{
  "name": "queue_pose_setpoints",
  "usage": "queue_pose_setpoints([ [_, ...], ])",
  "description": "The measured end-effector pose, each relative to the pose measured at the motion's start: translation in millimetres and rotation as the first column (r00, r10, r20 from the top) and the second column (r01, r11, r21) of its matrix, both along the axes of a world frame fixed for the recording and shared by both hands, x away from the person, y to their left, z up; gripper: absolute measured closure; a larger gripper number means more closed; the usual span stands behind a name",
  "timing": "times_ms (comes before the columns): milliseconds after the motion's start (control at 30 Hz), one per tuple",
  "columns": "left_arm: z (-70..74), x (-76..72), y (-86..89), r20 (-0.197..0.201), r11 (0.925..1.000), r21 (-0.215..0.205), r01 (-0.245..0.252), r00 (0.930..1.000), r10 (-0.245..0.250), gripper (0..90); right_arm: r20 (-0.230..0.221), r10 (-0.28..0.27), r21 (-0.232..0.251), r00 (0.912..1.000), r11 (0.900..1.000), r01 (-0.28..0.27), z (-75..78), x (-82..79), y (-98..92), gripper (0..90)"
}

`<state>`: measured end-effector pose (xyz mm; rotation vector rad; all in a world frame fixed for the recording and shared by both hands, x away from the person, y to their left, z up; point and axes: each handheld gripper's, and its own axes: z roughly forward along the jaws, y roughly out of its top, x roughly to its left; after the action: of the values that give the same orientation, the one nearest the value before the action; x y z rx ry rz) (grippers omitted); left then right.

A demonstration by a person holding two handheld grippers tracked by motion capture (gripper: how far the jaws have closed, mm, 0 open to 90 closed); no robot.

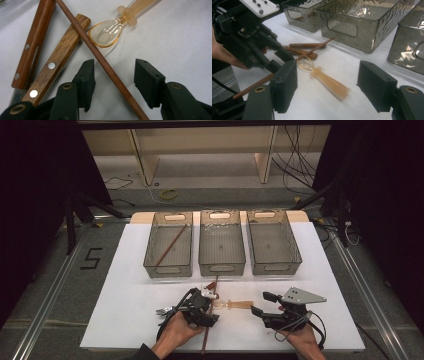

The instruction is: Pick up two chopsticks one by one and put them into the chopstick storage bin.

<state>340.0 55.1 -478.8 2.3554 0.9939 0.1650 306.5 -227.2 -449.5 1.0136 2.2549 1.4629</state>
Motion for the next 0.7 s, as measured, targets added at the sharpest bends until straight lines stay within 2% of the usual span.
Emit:
queue_pose_setpoints([
  [133, -0.4, -1.3, -0.5, 0.026, 0.9997, 0.023, 0.006, 0.9996, -0.006, 55.6, 0.001, -0.001, -0.001, 1.0000, 1.000, 0.001, -0.1, 0.2, 0.0, 33.0],
  [333, -0.5, -0.6, 1.3, 0.039, 0.9994, 0.034, 0.000, 0.9993, -0.001, 63.2, 0.002, -0.001, -0.001, 1.0000, 1.000, 0.001, 0.1, -0.2, 0.0, 33.1],
  [700, 0.4, 5.9, 12.8, -0.003, 0.9998, 0.009, -0.019, 0.9998, 0.019, 74.4, 0.001, 0.001, 0.001, 1.0000, 1.000, -0.001, 0.4, -0.3, -0.2, 33.2],
])
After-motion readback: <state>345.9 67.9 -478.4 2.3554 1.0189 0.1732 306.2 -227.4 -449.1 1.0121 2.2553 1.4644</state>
